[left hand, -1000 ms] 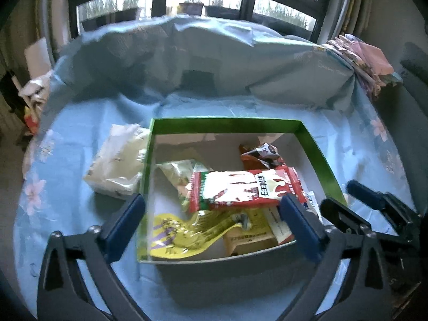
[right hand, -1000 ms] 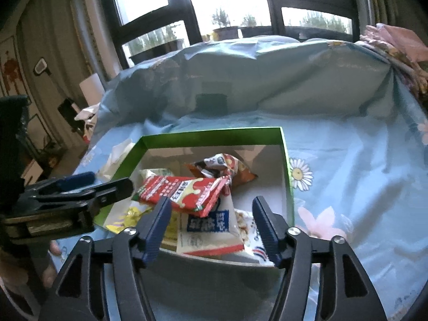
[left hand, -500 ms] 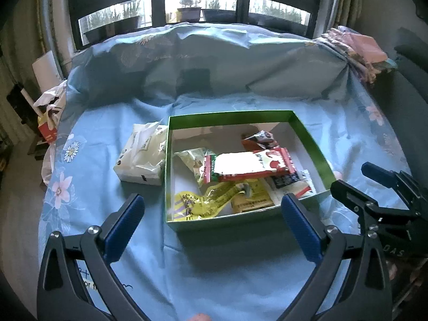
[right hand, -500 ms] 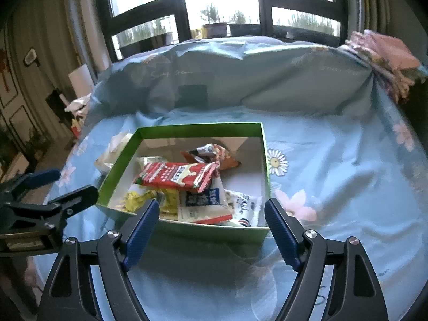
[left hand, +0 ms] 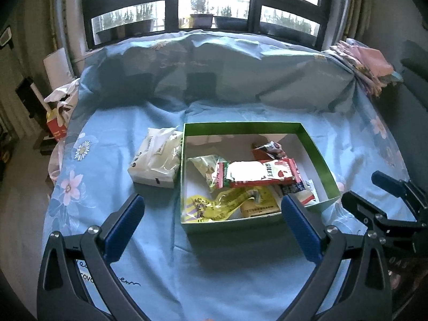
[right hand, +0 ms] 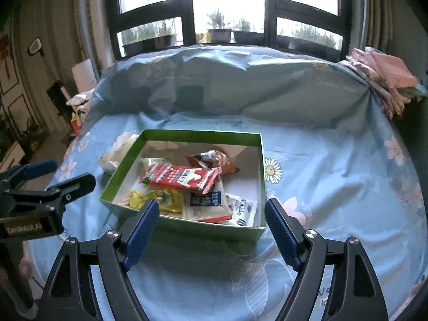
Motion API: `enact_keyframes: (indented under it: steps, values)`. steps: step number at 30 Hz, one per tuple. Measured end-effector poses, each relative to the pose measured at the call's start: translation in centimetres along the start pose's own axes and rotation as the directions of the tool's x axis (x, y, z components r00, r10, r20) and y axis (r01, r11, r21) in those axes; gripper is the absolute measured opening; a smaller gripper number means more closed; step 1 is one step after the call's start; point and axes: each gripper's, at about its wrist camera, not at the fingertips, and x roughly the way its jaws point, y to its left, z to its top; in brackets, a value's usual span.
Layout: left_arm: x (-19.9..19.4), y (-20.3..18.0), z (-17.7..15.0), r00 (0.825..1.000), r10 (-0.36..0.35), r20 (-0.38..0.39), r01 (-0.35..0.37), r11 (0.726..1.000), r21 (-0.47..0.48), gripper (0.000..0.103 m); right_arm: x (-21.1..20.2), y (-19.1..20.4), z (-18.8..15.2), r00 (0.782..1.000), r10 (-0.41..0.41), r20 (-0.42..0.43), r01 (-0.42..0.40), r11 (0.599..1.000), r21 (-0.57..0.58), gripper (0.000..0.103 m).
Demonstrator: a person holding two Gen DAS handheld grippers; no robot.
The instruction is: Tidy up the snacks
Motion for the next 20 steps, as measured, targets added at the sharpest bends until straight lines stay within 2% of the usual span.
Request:
enact_keyframes:
  steps: [20]
  values:
    - [0.4, 0.8, 0.3, 1.0, 0.017, -0.003, -0.017, 1.0, -0.016, 0.103, 0.6, 1.3, 0.3, 1.0, 0.013, -0.008, -0.014, 1.0, -0.011, 0.081]
